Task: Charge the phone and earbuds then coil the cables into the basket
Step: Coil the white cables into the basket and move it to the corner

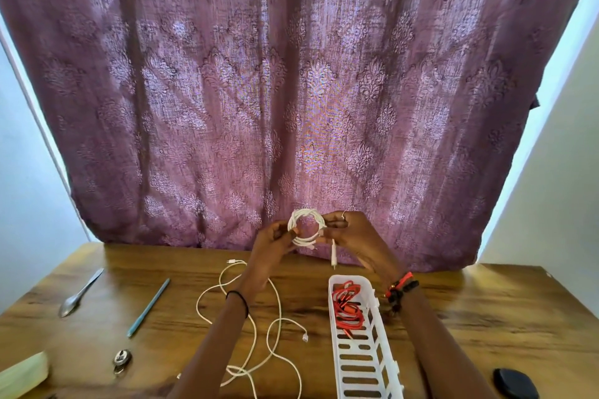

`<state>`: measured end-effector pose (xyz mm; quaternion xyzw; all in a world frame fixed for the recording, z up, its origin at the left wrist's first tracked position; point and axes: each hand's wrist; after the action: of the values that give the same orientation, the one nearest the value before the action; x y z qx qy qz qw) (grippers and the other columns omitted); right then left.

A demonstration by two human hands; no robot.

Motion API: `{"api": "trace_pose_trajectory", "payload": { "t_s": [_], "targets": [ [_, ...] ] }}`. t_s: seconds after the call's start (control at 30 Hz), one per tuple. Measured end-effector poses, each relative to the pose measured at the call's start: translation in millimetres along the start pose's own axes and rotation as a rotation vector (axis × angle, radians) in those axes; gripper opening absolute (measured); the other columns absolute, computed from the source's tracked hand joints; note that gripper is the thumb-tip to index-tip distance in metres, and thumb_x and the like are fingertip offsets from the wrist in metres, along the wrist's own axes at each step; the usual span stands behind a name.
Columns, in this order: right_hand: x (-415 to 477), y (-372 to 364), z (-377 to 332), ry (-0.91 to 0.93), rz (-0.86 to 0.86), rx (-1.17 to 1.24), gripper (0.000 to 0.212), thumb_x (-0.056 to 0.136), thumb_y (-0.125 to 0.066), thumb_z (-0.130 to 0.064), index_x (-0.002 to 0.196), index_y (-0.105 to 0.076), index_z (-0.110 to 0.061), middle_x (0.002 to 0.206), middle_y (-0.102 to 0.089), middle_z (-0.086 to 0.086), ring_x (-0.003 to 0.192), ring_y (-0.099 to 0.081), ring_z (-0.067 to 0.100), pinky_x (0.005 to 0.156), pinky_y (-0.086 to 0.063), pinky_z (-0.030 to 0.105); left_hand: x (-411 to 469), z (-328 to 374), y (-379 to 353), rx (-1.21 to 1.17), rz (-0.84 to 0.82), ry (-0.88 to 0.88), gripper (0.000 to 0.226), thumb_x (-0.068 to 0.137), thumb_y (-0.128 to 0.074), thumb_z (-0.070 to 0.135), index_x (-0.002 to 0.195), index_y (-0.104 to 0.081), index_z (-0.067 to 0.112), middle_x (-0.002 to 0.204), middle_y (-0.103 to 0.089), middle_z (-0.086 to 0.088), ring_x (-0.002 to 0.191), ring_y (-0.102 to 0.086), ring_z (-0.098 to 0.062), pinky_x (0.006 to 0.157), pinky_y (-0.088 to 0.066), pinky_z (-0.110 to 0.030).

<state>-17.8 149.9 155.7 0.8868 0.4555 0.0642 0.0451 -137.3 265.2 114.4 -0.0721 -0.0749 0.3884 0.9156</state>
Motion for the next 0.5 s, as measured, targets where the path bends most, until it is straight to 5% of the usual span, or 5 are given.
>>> {"api": "trace_pose_trajectory", "payload": {
  "t_s": [0.1, 0.2, 0.33, 0.5],
  "targets": [
    [2.6, 3.0, 0.3, 0.06, 0.039, -0.05, 0.024, 0.076, -0.066, 0.011, 0.099, -0.064, 0.012, 0.066, -0.071, 0.001, 0.055, -0.065, 0.002, 0.058, -0.055, 0.016, -6.1, 11.5, -0.2, -0.118, -0.149, 0.063, 0.026, 0.088, -0.052, -0.006, 0.112, -0.054, 0.004, 0.094, -0.066, -0.007, 0.075, -0.068, -0.007, 0.073, -0.055, -0.024],
    [5.3, 5.1, 0.0, 0.194, 0.046, -0.307, 0.026, 0.075, -0.071, 0.0, 0.101, -0.071, -0.001, 0.088, -0.074, 0.013, 0.067, -0.062, 0.001, 0.072, -0.053, 0.023, -10.4, 19.6, 0.0, -0.052, -0.268, 0.116, 0.023, 0.09, -0.054, 0.005, 0.112, -0.058, 0.01, 0.091, -0.071, 0.001, 0.079, -0.068, -0.007, 0.077, -0.054, -0.024],
    [0.1, 8.9, -4.1, 0.216, -0.149, -0.434, 0.032, 0.078, -0.071, -0.006, 0.11, -0.069, -0.008, 0.105, -0.071, 0.006, 0.091, -0.062, 0.005, 0.089, -0.048, 0.025, -9.3, 25.4, 4.3, -0.025, -0.306, 0.103, 0.025, 0.09, -0.052, 0.008, 0.114, -0.06, 0.01, 0.092, -0.073, -0.002, 0.079, -0.069, -0.008, 0.077, -0.054, -0.023],
    [1.3, 14.2, -10.1, 0.221, -0.229, -0.58, 0.033, 0.083, -0.063, 0.003, 0.114, -0.065, -0.006, 0.106, -0.069, 0.004, 0.087, -0.063, -0.004, 0.082, -0.047, 0.012, -7.6, 25.5, 9.0, 0.015, -0.273, 0.076, 0.026, 0.091, -0.051, 0.004, 0.116, -0.059, 0.001, 0.084, -0.073, -0.001, 0.07, -0.068, -0.007, 0.065, -0.056, -0.018]
  ]
}}
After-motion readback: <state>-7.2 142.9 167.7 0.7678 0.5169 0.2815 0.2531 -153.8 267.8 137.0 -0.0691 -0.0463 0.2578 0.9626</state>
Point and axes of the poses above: each hand's wrist, its own x-axis towards the middle knuckle, its own y-axis out of the back of the hand, z = x × y
